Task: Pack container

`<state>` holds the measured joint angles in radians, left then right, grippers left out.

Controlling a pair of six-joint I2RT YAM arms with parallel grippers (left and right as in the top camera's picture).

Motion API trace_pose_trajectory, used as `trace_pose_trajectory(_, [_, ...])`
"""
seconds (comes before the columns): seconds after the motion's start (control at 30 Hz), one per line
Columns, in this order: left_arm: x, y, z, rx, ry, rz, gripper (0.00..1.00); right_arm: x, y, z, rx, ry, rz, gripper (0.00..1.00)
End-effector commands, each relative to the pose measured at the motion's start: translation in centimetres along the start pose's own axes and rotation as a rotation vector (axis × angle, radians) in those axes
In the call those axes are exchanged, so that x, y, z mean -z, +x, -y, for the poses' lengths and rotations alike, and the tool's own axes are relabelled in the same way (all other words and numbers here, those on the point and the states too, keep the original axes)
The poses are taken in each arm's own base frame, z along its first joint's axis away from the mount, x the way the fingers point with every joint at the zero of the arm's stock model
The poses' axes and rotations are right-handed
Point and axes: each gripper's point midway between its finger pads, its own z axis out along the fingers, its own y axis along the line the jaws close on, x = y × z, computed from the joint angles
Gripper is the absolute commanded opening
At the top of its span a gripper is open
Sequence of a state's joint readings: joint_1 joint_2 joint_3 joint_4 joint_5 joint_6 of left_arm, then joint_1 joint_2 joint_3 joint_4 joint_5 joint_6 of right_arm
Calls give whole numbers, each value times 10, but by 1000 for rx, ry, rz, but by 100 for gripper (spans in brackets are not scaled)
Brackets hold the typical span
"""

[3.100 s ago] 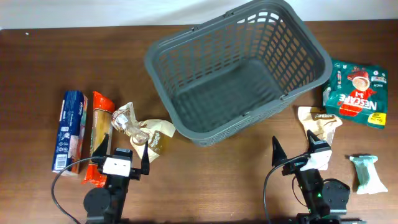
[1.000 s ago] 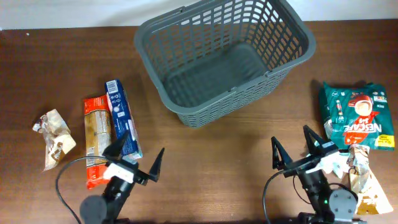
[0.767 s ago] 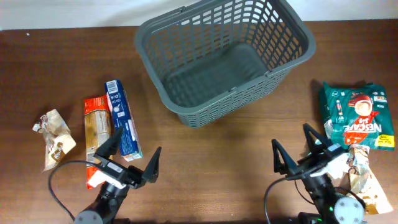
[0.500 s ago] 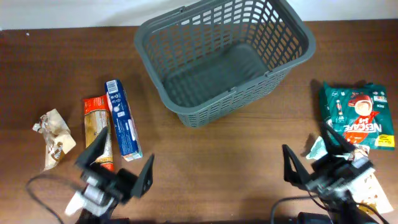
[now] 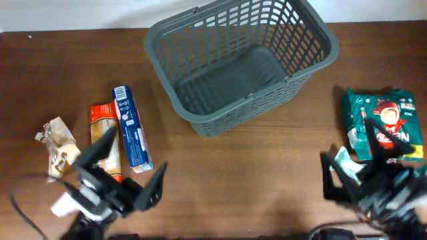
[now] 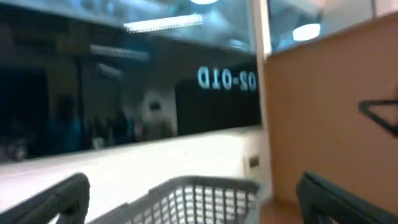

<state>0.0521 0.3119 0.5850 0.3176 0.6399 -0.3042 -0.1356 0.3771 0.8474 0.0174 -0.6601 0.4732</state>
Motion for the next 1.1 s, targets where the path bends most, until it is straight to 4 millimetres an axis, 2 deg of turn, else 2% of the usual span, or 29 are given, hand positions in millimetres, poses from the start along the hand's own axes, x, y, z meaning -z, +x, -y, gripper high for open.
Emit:
trace_pose_trajectory(0.0, [-38, -62, 7, -79, 94, -47, 99, -31, -35, -20, -48, -135, -91, 99])
trace_pose_trajectory(0.07, [-61, -79, -1, -63, 106, -113, 99, -49, -50, -23, -92, -176, -165, 99])
trace_pose_trajectory(0.17, [-92, -91, -14, -2, 132, -233, 99, -69, -52, -22, -139, -221, -315, 99])
trace_pose_trajectory(0.27, [-112, -82, -29, 96, 129, -369, 99, -79, -33, -1, -171, -156, -486, 99])
trace_pose_trajectory(0.33, [-117, -63, -38, 151, 116, -481, 99, -77, -10, 26, -176, -28, -621, 99])
trace_pose_trajectory(0.37, [-113, -41, -43, 191, 110, -596, 99, -66, 12, 58, -167, 150, -762, 99])
trace_pose_trajectory(0.4, [-109, -28, -44, 211, 114, -655, 99, -57, 22, 71, -165, 234, -828, 99])
trace_pose_trajectory(0.5, [-90, 13, -46, 265, 111, -832, 99, -30, 42, 107, -152, 460, -1003, 99])
trace_pose_trajectory(0.57, [-76, 38, -52, 319, 60, -950, 99, -16, 51, 119, -148, 542, -1073, 99])
trace_pose_trajectory(0.73, [-68, 55, -51, 400, 61, -1022, 99, -9, 54, 124, -144, 581, -1107, 99])
trace_pose_trajectory(0.83, [-68, 59, -51, 414, 62, -1033, 99, -8, 55, 124, -147, 581, -1111, 99])
trace_pose_trajectory(0.97, [-63, 59, -39, 484, 102, -1050, 99, -16, 59, 118, -180, 530, -1106, 100])
trace_pose_trajectory(1.07, [-66, 53, -29, 533, 154, -1024, 98, -24, 60, 126, -195, 543, -1084, 86])
